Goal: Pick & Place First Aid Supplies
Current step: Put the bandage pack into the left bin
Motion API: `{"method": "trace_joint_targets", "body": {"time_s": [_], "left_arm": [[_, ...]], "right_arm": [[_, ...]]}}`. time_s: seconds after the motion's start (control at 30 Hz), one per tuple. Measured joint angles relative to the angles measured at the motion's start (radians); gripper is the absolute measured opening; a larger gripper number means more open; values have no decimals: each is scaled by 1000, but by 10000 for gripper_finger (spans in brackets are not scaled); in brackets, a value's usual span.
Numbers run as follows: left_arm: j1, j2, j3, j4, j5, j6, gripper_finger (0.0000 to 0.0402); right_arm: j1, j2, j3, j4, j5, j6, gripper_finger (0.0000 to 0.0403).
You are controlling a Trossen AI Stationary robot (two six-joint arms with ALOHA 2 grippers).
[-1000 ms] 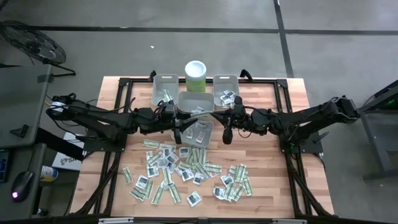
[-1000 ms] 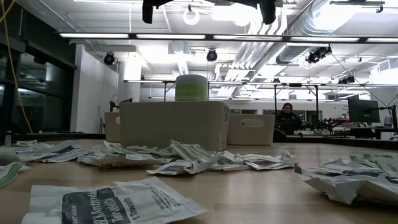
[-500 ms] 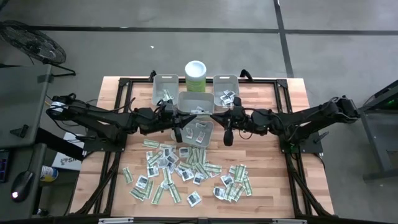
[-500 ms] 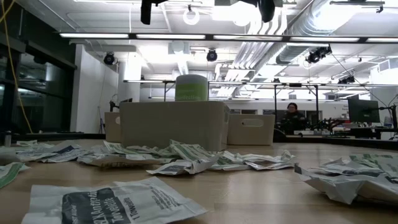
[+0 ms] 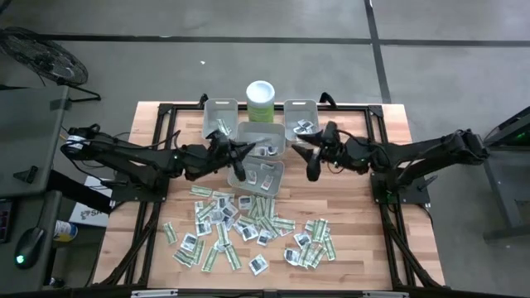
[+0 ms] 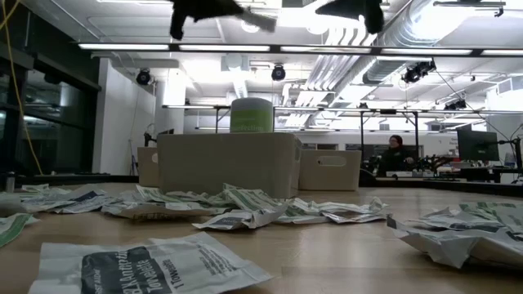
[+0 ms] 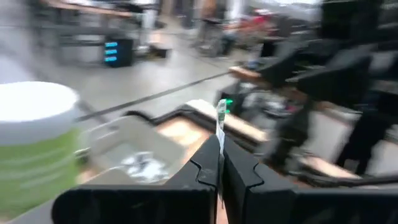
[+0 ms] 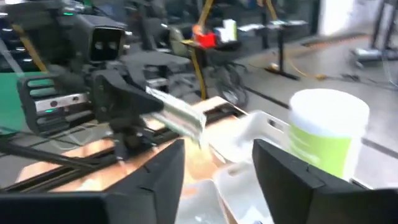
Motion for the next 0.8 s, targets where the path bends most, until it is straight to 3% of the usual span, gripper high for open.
{"method": "trace_joint_targets", "body": {"time_s": [0.1,0.37,0.53,0.8], "left_arm": [[44,-18,0,-104,-39,-67,1],[226,-38,-1,-423,-6,-317,0],[351,-40,-1,-584,77,-446,0],[577,-33,-1,-699,208,-472,0]], "right_arm": [[-13,-32,0,-86,1,21,210],[-26,-51,0,-177,2,23,220],[-26,-51,0,-201,32,23,221],[-26,-51,0,-209,129,55,220]]}}
